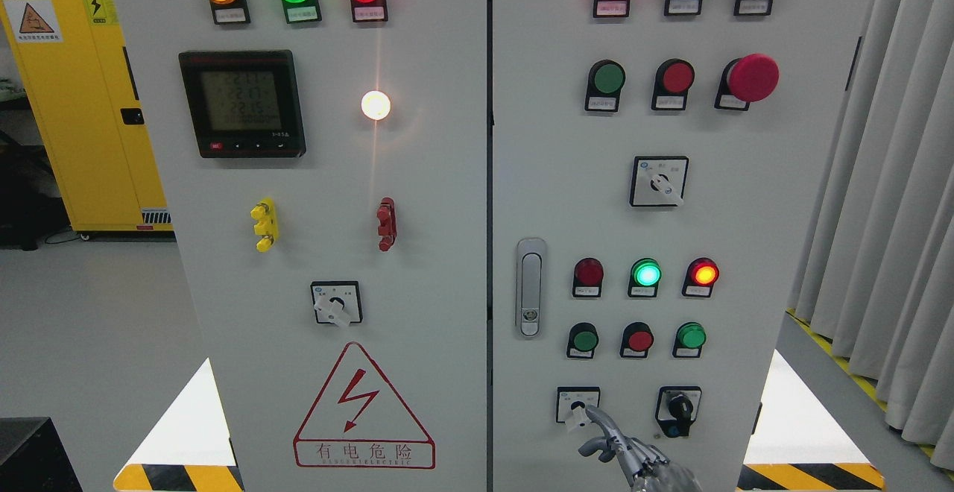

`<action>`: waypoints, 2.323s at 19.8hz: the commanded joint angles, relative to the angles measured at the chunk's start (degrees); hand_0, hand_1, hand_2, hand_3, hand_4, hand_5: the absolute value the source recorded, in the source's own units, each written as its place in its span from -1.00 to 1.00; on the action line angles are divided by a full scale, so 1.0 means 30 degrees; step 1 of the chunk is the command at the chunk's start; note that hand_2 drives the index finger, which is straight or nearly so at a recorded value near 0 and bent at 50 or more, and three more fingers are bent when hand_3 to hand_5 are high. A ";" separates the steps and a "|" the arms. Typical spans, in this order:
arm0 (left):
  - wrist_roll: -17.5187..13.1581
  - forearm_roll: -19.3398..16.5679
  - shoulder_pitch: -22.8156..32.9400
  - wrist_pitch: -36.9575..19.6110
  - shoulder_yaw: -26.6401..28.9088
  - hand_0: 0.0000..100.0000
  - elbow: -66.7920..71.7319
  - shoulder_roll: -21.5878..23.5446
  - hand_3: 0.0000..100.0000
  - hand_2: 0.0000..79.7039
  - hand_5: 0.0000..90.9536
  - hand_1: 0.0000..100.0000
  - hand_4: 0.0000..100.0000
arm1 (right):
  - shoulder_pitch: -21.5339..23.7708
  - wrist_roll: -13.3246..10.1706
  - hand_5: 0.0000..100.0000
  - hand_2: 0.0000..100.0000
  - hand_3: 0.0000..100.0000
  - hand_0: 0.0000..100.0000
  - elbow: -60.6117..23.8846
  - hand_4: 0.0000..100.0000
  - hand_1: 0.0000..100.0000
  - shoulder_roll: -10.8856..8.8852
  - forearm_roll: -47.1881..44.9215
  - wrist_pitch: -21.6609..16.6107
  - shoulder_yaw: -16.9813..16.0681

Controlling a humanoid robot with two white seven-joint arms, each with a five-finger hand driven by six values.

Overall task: Press green start button
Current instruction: 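Raise the right hand toward the lower green push button on the cabinet, then press the lower green push button with the right hand's fingertip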

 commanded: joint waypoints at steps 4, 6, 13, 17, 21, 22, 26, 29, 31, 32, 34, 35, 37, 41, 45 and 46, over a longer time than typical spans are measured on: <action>0.0007 0.0000 0.0027 -0.0003 0.0000 -0.76 0.0000 0.0000 -1.00 -1.00 -1.00 0.11 -1.00 | -0.2855 0.0588 1.00 -1.00 0.89 0.16 0.1045 1.00 0.99 0.0293 0.3123 0.0693 -0.0733; 0.0007 0.0000 -0.0002 -0.0003 0.0000 -0.76 0.0000 0.0000 -1.00 -1.00 -1.00 0.11 -1.00 | -0.2885 0.0559 1.00 -1.00 0.89 0.17 0.1368 1.00 1.00 0.0293 0.3094 0.0693 -0.0762; 0.0007 0.0000 -0.0002 -0.0003 0.0000 -0.76 0.0000 0.0000 -1.00 -1.00 -1.00 0.11 -1.00 | -0.3002 0.0559 1.00 -1.00 0.89 0.22 0.2131 1.00 1.00 0.0293 0.2918 0.0869 -0.0733; 0.0007 0.0000 -0.0002 -0.0003 0.0000 -0.76 0.0000 0.0000 -1.00 -1.00 -1.00 0.11 -1.00 | -0.2915 0.0500 1.00 -1.00 0.90 0.25 0.2482 1.00 1.00 0.0293 0.2801 0.0869 -0.0763; 0.0007 0.0000 -0.0002 -0.0003 0.0000 -0.76 0.0000 0.0000 -1.00 -1.00 -1.00 0.11 -1.00 | -0.2973 0.0530 1.00 -1.00 0.91 0.30 0.2922 1.00 0.99 0.0293 0.2771 0.0869 -0.0792; 0.0007 0.0000 -0.0002 -0.0003 0.0000 -0.76 0.0000 0.0000 -1.00 -1.00 -1.00 0.11 -1.00 | -0.3002 0.0530 1.00 -1.00 0.91 0.31 0.3038 1.00 0.99 0.0293 0.2684 0.0869 -0.0792; 0.0007 0.0000 0.0027 -0.0003 0.0000 -0.76 0.0000 0.0000 -1.00 -1.00 -1.00 0.11 -1.00 | -0.3178 0.0588 1.00 -1.00 0.91 0.31 0.3244 1.00 0.98 0.0293 0.2361 0.1074 -0.0733; 0.0007 0.0000 -0.0002 -0.0003 0.0000 -0.76 0.0000 0.0000 -1.00 -1.00 -1.00 0.11 -1.00 | -0.3528 0.0617 1.00 -1.00 0.91 0.32 0.3595 1.00 0.98 0.0293 0.2303 0.1074 -0.0733; 0.0007 0.0000 -0.0002 -0.0003 0.0000 -0.76 0.0000 0.0000 -1.00 -1.00 -1.00 0.11 -1.00 | -0.3588 0.0617 1.00 -1.00 0.91 0.34 0.3655 1.00 0.98 0.0293 0.2244 0.1074 -0.0733; 0.0007 0.0000 -0.0002 -0.0003 0.0000 -0.76 0.0000 0.0000 -1.00 -1.00 -1.00 0.11 -1.00 | -0.3588 0.0704 1.00 -1.00 0.91 0.34 0.3684 1.00 0.98 0.0293 0.2244 0.1074 -0.0733; 0.0007 0.0000 0.0027 -0.0003 0.0000 -0.76 0.0000 0.0000 -1.00 -1.00 -1.00 0.11 -1.00 | -0.3588 0.1172 1.00 -1.00 0.91 0.34 0.3713 1.00 0.98 0.0293 0.2244 0.1074 -0.0733; 0.0007 0.0000 0.0027 -0.0003 0.0000 -0.76 0.0000 0.0000 -1.00 -1.00 -1.00 0.11 -1.00 | -0.3588 0.1174 1.00 -1.00 0.91 0.34 0.3713 1.00 0.98 0.0293 0.2244 0.1103 -0.0704; 0.0007 0.0000 -0.0002 -0.0003 0.0000 -0.76 0.0000 0.0000 -1.00 -1.00 -1.00 0.11 -1.00 | -0.3588 0.1174 1.00 -1.00 0.91 0.34 0.3742 1.00 0.97 0.0293 0.2273 0.1103 -0.0704; 0.0007 0.0000 -0.0002 -0.0003 0.0000 -0.76 0.0000 0.0000 -1.00 -1.00 -1.00 0.11 -1.00 | -0.3588 0.1174 1.00 -1.00 0.91 0.34 0.3772 1.00 0.97 0.0293 0.2244 0.1103 -0.0733; 0.0007 0.0000 -0.0002 -0.0003 0.0000 -0.76 0.0000 0.0000 -1.00 -1.00 -1.00 0.11 -1.00 | -0.3530 0.1057 1.00 -1.00 0.91 0.34 0.3626 1.00 0.97 0.0293 0.2215 0.1074 -0.0733; 0.0007 0.0000 -0.0002 -0.0003 0.0000 -0.76 0.0000 0.0000 -1.00 -1.00 -1.00 0.11 -1.00 | -0.3530 0.0999 1.00 -1.00 0.91 0.33 0.3626 1.00 0.97 0.0293 0.2157 0.1045 -0.0762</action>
